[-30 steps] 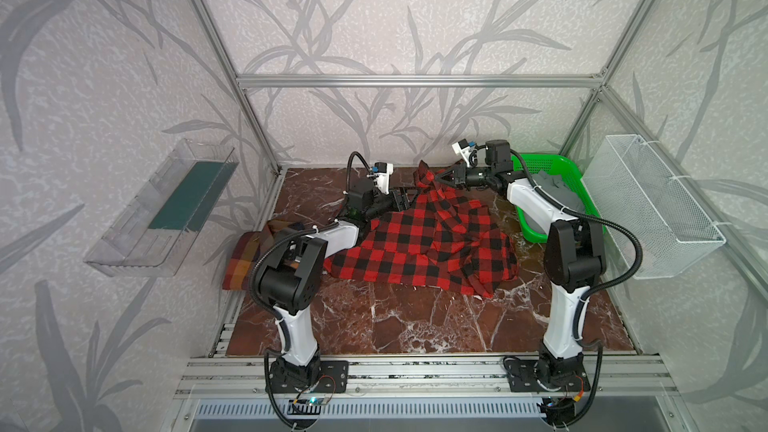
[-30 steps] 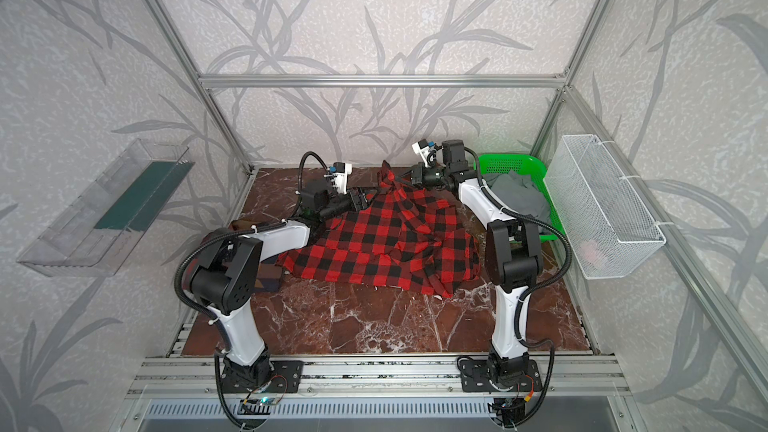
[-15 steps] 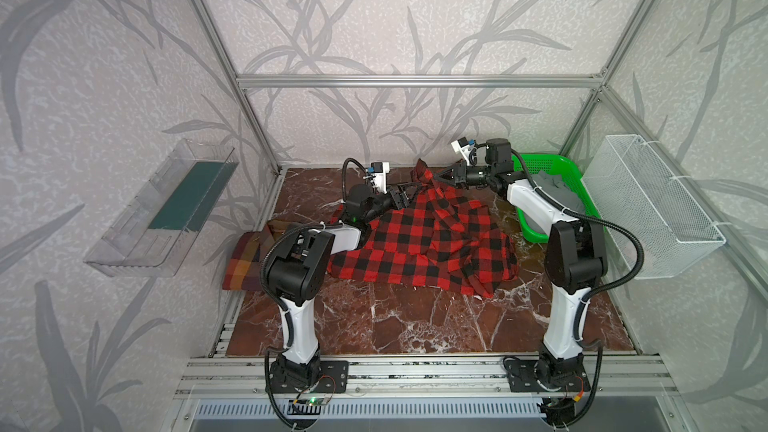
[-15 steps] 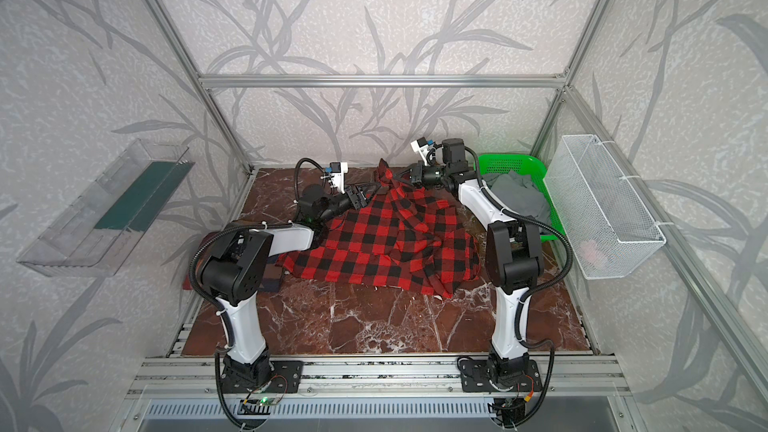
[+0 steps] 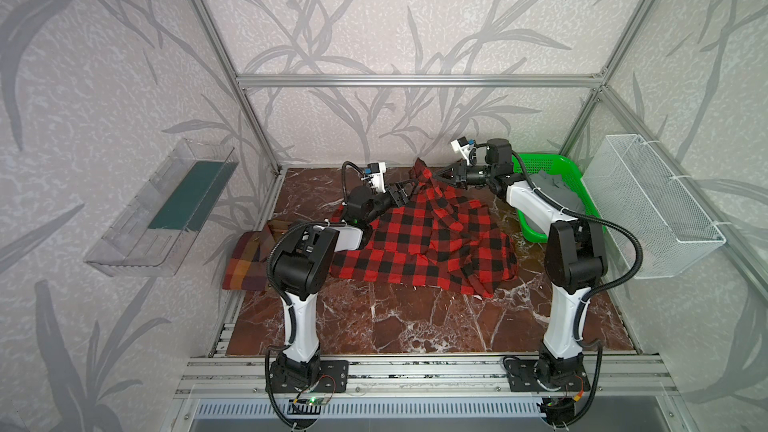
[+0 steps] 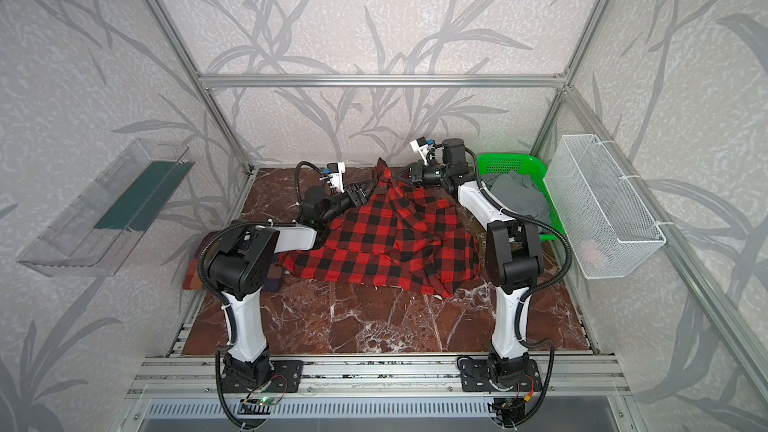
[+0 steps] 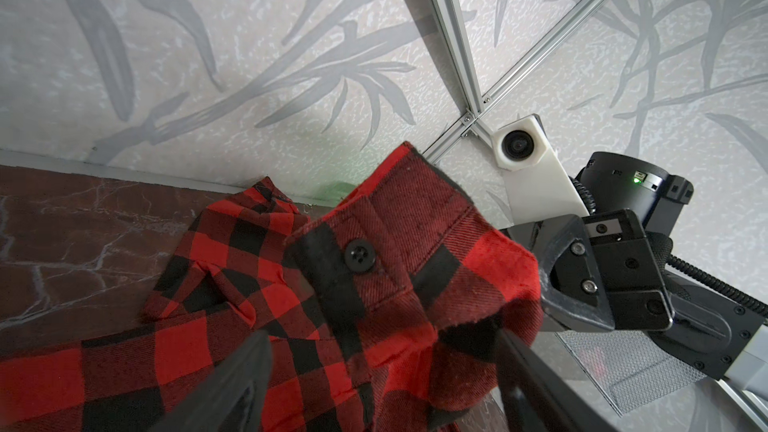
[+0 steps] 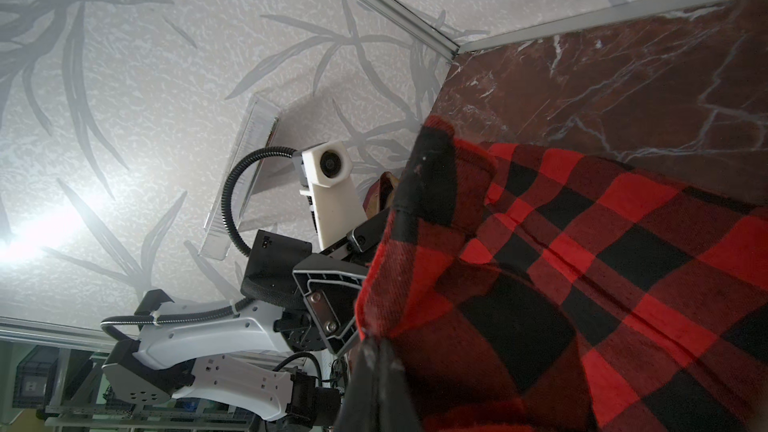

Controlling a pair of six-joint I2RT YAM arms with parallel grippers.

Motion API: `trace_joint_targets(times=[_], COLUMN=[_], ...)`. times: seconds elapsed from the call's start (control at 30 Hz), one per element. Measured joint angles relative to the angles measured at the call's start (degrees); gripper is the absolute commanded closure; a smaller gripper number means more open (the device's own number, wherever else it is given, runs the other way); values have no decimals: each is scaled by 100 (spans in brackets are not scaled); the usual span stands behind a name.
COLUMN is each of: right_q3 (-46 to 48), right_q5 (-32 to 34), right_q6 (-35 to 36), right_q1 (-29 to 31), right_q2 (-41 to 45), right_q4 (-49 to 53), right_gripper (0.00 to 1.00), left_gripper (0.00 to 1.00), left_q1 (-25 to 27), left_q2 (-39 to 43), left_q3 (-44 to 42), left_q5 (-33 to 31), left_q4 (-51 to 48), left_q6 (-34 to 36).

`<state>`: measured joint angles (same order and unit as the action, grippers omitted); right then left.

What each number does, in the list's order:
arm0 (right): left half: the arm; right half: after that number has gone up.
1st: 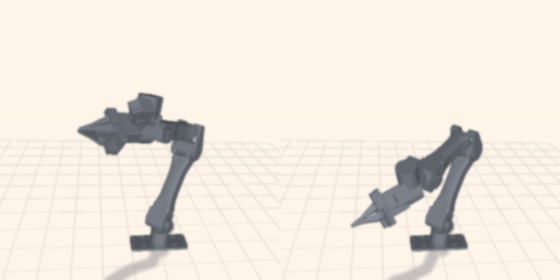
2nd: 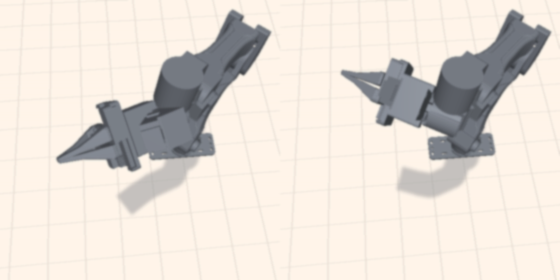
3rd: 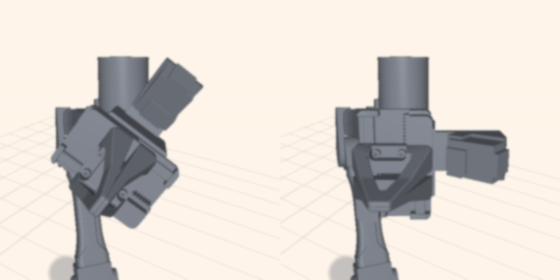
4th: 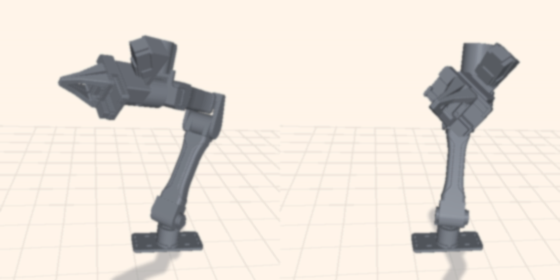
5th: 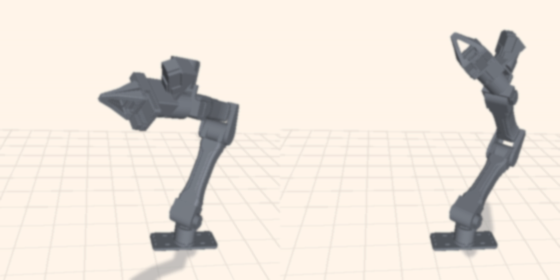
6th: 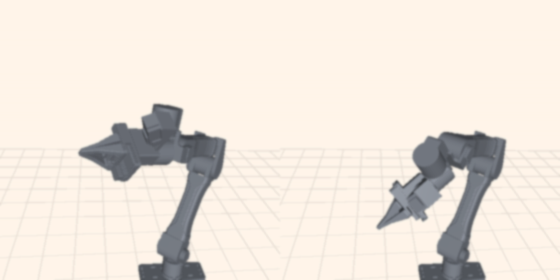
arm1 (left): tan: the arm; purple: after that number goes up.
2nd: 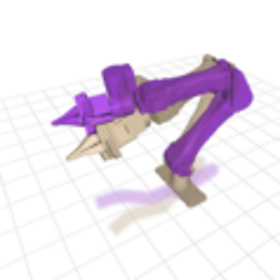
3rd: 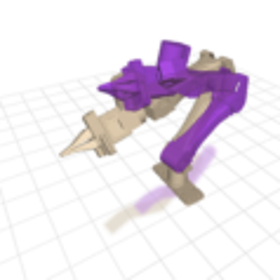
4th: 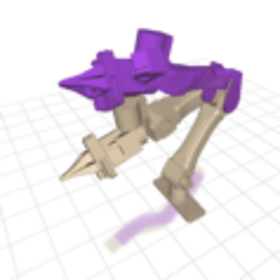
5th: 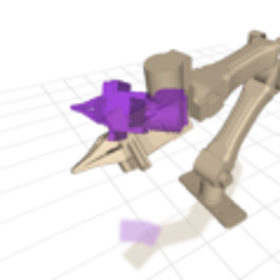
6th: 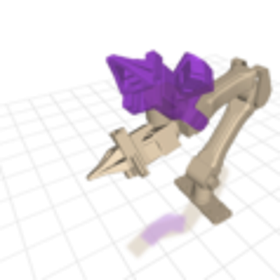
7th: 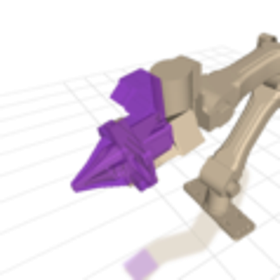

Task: Fold and stack the long sleeve shirts
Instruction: 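Hold both collar corners raised at the far edge with both grippers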

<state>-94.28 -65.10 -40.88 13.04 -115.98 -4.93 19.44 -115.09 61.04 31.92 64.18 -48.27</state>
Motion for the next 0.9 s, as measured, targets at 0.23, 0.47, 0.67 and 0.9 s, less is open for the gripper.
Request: trace_joint_targets(times=[0.23, 0.47, 0.67, 0.9], right_q3=[31, 33, 31, 33], right_q5=[-101, -155, -197, -205], right_q6=[-216, -275, -289, -249], right_q1=[4, 28, 50, 87], right_q2=[0, 0, 0, 0], right_q4=[-260, -361, -391, -372], right_gripper=[100, 100, 100, 100], left_gripper=[27, 42, 59, 72], left_q1=[0, 0, 0, 2], left_q2=[-55, -216, -291, -293], left_q3=[44, 229, 234, 367], left_q5=[-92, -149, -190, -184], left_q4=[208, 466, 487, 485], left_q6=[-232, -501, -608, -695])
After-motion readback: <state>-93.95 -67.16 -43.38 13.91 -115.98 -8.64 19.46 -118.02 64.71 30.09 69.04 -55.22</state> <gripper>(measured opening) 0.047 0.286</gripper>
